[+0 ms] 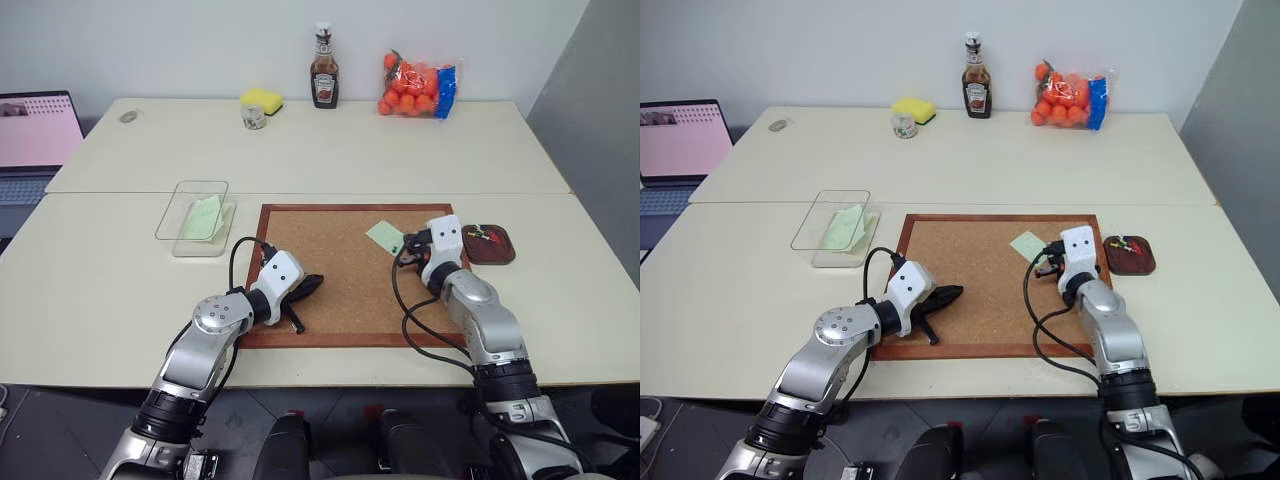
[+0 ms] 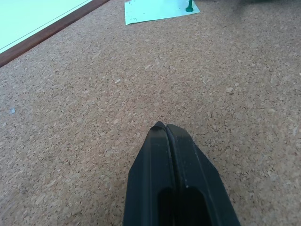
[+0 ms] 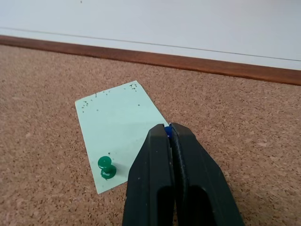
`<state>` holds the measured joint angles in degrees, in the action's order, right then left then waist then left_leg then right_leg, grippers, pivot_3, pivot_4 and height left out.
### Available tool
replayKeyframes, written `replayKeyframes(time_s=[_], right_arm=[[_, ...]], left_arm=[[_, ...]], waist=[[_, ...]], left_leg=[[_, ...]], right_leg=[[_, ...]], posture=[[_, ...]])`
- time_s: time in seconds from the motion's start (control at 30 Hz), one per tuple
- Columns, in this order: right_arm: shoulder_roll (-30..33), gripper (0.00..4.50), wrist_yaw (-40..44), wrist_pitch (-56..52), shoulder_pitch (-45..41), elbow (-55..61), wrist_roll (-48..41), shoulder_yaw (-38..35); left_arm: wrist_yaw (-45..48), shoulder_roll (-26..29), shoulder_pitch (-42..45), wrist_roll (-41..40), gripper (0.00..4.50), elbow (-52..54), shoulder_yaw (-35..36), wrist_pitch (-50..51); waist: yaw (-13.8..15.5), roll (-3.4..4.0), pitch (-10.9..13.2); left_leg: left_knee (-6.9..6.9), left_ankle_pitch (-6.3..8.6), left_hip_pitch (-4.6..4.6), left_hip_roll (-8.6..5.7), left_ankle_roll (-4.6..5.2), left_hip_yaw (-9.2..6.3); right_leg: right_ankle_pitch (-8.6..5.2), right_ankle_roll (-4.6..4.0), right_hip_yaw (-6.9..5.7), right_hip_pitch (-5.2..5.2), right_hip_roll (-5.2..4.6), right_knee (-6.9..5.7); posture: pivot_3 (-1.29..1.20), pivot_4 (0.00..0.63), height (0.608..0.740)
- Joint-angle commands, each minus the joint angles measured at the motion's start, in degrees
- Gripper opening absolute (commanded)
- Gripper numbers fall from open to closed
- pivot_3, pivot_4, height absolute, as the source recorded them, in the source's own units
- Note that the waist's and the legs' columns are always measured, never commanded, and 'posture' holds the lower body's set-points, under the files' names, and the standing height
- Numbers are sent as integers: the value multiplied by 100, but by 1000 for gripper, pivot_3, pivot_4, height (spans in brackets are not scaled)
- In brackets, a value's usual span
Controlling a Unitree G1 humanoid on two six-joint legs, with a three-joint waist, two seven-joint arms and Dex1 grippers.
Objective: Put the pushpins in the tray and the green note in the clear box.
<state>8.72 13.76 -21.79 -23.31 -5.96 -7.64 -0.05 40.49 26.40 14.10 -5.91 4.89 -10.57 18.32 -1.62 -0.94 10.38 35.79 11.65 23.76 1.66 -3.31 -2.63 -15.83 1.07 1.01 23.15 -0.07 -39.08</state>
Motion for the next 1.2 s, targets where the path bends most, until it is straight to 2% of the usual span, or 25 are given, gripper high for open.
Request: replayKeyframes(time_s=[0.03,0.27,0.43,0.67,0.8,1.2], right_arm=[[-137,14,4,420,-25,517,-128,-78],[-303,14,-56,415,58,681,-199,-148],[-134,14,-57,243,181,1098,-283,-379],[781,14,1,-240,866,1725,-365,-1131],[1110,14,-155,-416,974,1448,-182,-1396],[1327,14,-271,-295,552,426,-119,-1447]], left_arm=[[56,33,-171,119,0,-98,-206,164],[67,34,-177,116,0,-99,-215,169],[57,19,-186,115,0,-71,-228,184],[55,-10,-210,123,0,-71,-273,163],[82,-19,-167,138,0,-132,-292,128],[152,-31,-106,168,0,-197,-315,96]], waist=[[-4,0,0],[-2,1,0],[2,1,0],[21,0,-1],[-6,28,-17],[-2,30,-20]], left_leg=[[0,0,0,0,0,0],[0,0,0,0,0,-1],[0,0,0,0,0,-1],[0,1,3,-3,1,0],[0,2,-7,-1,4,7],[1,3,-7,-3,5,19]], right_leg=[[0,0,0,0,0,0],[0,0,-1,0,0,0],[0,0,0,0,0,0],[-1,0,0,-2,-3,6],[0,1,5,-3,-1,0],[2,5,12,-4,-1,3]], posture=[[0,150,740],[0,150,740],[0,150,740],[0,150,740],[0,150,740],[0,150,740]])
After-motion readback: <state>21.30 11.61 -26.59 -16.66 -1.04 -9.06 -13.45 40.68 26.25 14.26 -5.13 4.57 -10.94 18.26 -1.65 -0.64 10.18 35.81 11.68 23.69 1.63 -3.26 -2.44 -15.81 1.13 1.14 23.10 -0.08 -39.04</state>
